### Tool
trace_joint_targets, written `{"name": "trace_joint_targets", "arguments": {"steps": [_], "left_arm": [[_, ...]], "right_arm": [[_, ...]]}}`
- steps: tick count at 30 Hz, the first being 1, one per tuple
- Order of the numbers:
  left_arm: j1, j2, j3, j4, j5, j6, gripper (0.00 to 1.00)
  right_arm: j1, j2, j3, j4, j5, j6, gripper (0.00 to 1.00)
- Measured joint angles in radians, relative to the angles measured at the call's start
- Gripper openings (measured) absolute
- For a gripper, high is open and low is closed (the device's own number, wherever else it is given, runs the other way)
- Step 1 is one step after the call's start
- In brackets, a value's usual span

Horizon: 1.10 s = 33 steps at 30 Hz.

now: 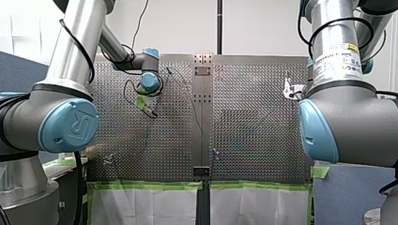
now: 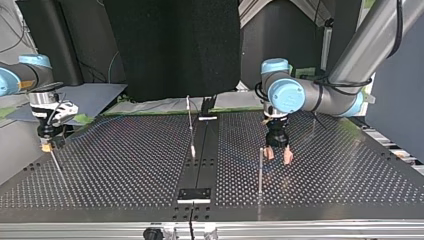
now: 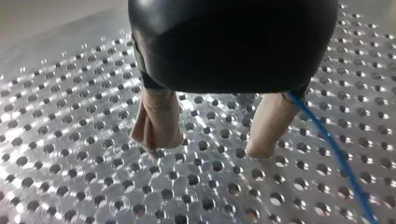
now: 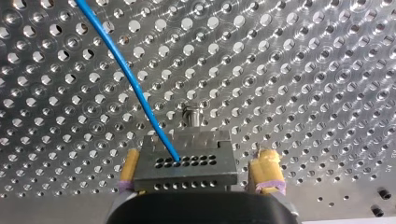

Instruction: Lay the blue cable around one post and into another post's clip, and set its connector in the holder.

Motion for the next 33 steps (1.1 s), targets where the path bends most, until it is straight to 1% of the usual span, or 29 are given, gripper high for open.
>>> {"name": "trace_joint_targets", "arguments": {"steps": [5, 11, 18, 23, 33], "left_arm": [[-0.002, 0.001, -0.005, -0.033, -0.034, -0.025, 1.0], [-0.011, 0.004, -0.005, -0.047, -0.051, -0.031, 1.0], [-0.032, 0.031, -0.005, -0.058, -0.053, -0.003, 1.0], [-0.053, 0.047, -0.005, -0.088, -0.052, 0.015, 1.0], [-0.097, 0.096, -0.005, -0.126, -0.054, 0.027, 1.0]], "right_arm": [[0.0, 0.0, 0.0, 0.0, 0.0, 0.0, 1.0], [0.0, 0.0, 0.0, 0.0, 0.0, 0.0, 1.0], [0.0, 0.001, 0.0, 0.0, 0.0, 0.0, 1.0], [0.0, 0.001, 0.0, 0.0, -0.001, 0.0, 1.0], [0.0, 0.002, 0.0, 0.0, 0.0, 0.0, 1.0]]}}
